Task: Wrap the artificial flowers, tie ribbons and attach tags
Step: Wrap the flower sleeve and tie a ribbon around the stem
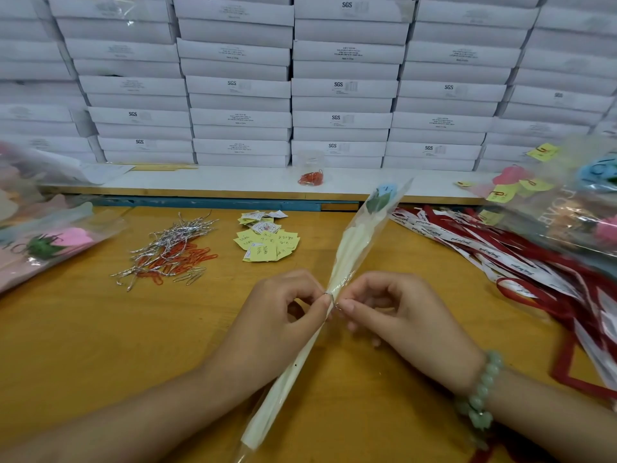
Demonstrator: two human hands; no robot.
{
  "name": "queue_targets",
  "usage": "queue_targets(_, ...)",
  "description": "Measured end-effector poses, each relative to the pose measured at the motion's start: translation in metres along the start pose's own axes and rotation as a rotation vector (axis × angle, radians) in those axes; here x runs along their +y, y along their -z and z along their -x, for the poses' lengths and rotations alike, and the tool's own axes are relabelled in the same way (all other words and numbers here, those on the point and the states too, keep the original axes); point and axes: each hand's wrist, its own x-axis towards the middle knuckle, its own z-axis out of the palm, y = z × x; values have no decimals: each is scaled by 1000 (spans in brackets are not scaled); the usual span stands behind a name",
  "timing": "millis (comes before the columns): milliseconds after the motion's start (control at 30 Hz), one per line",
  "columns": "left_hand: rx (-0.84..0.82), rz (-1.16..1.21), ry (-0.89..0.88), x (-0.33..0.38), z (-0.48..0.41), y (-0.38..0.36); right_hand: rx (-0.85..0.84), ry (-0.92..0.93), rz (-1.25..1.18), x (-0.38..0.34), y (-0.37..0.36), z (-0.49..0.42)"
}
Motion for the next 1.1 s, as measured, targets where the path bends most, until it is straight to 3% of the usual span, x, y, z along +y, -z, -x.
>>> queue_targets(300, 28, -149, -235, 3, 4, -1, -313, -762, -1040, -8, 1, -7)
queue_targets(400, 31, -163, -275, 4, 6, -1, -418, -885, -1274, -8, 4, -7)
queue_targets(467, 27, -167, -276, 4, 6, -2, -404, -860, -1250, -9, 4, -6)
queue_targets(600, 35, -165, -249, 2, 5, -2, -208, -589, -861, -6, -1, -5)
queue_targets(700, 35, -169, -222, 2, 5, -2, -165, -446, -647, -3, -2, -3)
queue_targets(1100, 49, -245, -160, 0, 5, -2, -208, -339, -491, 1, -2, -3)
